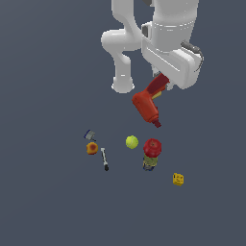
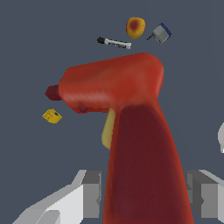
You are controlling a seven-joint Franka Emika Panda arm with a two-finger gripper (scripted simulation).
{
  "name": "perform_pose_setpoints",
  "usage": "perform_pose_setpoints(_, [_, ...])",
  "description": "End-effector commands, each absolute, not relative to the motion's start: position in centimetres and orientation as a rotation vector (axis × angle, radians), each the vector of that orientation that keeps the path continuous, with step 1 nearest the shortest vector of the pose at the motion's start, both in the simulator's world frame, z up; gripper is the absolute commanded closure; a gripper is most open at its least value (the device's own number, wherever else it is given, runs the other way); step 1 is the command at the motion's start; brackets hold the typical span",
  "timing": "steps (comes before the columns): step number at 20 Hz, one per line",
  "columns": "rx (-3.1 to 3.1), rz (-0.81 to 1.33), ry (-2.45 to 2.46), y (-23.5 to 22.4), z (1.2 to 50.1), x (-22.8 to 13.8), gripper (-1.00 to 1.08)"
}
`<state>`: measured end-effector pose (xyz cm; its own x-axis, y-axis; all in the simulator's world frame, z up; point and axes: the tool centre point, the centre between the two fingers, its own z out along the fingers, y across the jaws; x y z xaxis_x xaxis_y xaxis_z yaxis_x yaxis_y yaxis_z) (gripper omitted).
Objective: Pick up a designated object from a clutter of objects.
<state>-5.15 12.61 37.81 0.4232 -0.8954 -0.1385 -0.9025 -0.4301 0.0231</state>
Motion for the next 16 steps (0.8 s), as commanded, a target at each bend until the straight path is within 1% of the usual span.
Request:
perform_pose_setpoints(1, [-2.602,0.198,1.645,13.2,39.6,-4.7,1.08])
perform_pose_setpoints(8, [-2.601,0.201,1.644,14.3,42.4,-4.0,1.08])
perform_pose_setpoints(16, [-2.601,0.202,1.643,14.7,43.2,-3.6,1.08])
